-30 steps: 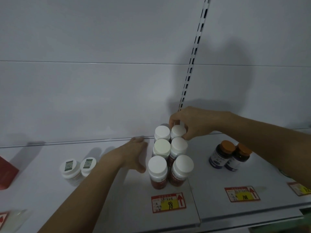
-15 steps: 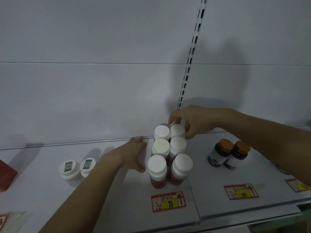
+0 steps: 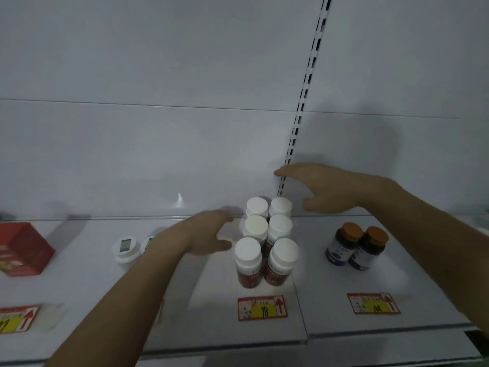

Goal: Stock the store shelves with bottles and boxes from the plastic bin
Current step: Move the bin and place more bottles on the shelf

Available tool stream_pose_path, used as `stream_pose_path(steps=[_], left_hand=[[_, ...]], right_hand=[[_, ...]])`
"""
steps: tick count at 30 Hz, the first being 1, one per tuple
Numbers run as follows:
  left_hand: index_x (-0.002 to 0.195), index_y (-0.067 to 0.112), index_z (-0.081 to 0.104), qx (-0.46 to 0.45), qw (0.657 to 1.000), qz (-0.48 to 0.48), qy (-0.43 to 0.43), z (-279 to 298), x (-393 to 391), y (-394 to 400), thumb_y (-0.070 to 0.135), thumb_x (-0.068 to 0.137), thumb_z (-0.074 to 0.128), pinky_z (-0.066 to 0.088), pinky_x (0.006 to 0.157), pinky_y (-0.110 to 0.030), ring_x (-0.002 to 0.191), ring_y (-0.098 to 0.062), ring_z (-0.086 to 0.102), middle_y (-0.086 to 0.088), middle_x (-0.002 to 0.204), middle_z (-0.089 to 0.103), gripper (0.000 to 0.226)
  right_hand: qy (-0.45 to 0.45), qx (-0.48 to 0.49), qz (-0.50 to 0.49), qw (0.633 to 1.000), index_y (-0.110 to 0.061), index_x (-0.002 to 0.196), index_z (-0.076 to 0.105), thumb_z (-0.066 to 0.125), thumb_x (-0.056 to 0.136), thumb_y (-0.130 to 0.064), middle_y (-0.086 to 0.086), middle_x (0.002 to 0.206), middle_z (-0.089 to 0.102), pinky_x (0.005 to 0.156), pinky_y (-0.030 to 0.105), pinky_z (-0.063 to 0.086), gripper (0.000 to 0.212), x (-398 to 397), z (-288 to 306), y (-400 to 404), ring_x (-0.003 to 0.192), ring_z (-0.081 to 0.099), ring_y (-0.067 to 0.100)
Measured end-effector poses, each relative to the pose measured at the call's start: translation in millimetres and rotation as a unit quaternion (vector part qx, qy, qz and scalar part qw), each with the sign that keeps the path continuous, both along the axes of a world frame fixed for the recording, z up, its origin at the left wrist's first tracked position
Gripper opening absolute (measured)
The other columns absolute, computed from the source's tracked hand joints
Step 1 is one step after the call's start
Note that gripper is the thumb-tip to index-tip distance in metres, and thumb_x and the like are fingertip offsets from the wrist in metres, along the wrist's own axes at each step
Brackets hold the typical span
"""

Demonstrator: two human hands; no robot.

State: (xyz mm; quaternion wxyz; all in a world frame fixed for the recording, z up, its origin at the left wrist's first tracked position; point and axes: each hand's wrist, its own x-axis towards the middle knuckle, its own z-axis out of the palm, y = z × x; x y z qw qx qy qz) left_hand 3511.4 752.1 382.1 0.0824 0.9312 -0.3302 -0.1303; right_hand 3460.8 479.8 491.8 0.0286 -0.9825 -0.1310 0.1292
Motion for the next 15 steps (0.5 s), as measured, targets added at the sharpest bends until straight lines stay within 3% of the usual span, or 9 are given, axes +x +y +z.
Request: stream_pose_path(steps=[3,7,15], left_hand=[[0.153,0.019,0.035,-0.062,0.993,0.038,-0.091,45.7,-23.5,26.3,0.038,0.100,0.055,0.026,0.114,-0.026,0.144,-0.019,0.036,0.000,0.159,0.037,0.060],[0.157,0.020,0.028,-0.063,0.982,0.093,-0.155,81.6,-58.1,76.6,0.039,0.102,0.051,0.024,0.118,-0.029,0.149,-0.016,0.028,0.001,0.162,0.031,0.062],[0.159,0.022,0.022,-0.067,0.952,0.235,-0.186,89.6,-137.6,177.1,0.045,0.100,0.050,0.019,0.123,-0.035,0.153,-0.010,0.011,0.005,0.165,0.022,0.069]], right_hand=[[-0.058,0.060,0.009,0.996,-0.027,0.160,0.014,0.053,0.100,-0.020,-0.008,0.167,0.011,0.116,0.017,0.003,0.072,-21.9,-5.1,16.3,0.152,0.007,0.008],[-0.126,0.135,0.048,0.982,-0.022,0.160,0.019,0.052,0.102,-0.039,-0.005,0.167,0.016,0.119,0.022,0.003,0.069,-46.3,-17.0,60.1,0.154,0.007,0.011],[-0.094,0.205,0.137,0.965,-0.028,0.160,0.015,0.044,0.099,-0.056,-0.012,0.167,0.012,0.123,0.028,0.009,0.073,-52.6,-22.1,159.0,0.153,0.006,0.007]])
